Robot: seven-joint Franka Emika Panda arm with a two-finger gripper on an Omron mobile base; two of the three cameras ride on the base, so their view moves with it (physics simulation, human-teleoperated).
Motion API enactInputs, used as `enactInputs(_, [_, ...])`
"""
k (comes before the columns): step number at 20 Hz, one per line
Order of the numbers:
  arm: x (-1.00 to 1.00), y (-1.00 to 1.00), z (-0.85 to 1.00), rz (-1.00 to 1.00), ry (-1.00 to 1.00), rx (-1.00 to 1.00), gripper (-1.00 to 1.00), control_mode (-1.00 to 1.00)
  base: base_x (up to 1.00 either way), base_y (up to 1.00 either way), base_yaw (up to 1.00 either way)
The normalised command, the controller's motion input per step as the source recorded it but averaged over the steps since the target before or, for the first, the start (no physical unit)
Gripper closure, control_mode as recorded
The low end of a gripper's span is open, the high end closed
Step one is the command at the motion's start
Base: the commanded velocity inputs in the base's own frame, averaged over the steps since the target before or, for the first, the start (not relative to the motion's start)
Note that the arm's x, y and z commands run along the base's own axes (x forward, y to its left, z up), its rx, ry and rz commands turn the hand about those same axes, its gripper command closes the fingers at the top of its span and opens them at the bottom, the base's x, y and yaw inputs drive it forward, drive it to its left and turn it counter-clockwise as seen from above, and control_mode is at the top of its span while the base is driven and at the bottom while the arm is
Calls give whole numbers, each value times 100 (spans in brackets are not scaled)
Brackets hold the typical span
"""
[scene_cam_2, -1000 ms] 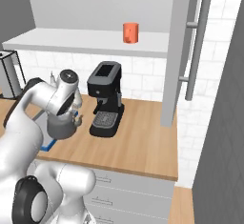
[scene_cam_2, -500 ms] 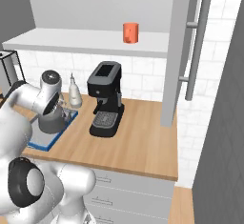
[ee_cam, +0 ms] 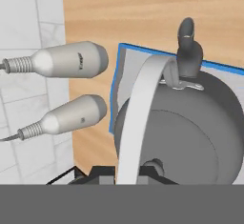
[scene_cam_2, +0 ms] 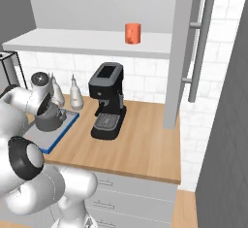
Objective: Pick the kettle from the counter and place it on the tray. Then pick the mug from the cabinet and place it on the tray. Then close the cabinet doors.
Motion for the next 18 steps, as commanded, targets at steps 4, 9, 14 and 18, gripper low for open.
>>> enactInputs(4, [29, 4, 0, -6, 0, 3, 100, -100, 0, 0, 0])
enactInputs(9, [16, 0, -2, -3, 0, 1, 100, -100, 0, 0, 0])
enactInputs(14, [8, 0, -10, -2, 0, 0, 100, -100, 0, 0, 0])
enactInputs(18, [6, 0, -6, -1, 0, 0, 100, -100, 0, 0, 0])
